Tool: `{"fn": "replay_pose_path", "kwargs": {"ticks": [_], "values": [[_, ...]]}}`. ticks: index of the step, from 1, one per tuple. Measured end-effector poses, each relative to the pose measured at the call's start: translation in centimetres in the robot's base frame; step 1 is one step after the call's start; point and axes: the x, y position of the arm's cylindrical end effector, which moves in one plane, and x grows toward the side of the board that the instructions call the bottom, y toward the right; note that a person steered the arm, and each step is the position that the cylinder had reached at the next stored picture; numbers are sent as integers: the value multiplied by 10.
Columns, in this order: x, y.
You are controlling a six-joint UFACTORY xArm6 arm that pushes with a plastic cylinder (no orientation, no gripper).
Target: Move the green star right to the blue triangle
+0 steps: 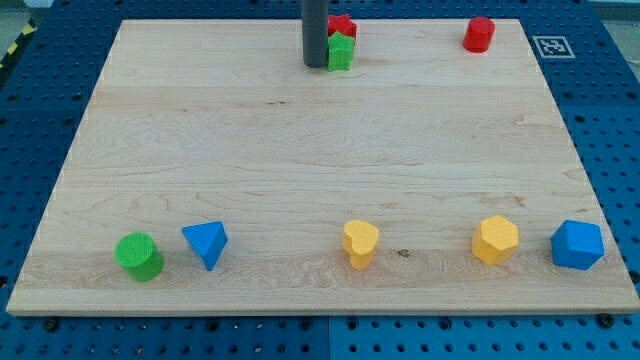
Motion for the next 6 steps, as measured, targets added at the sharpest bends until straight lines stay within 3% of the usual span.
{"fn": "replay_pose_path", "kwargs": {"ticks": [1,2,3,4,5,6], "values": [[-11,-23],[-46,-9],[-52,49],[-37,81],[-18,74],[-29,55]]}}
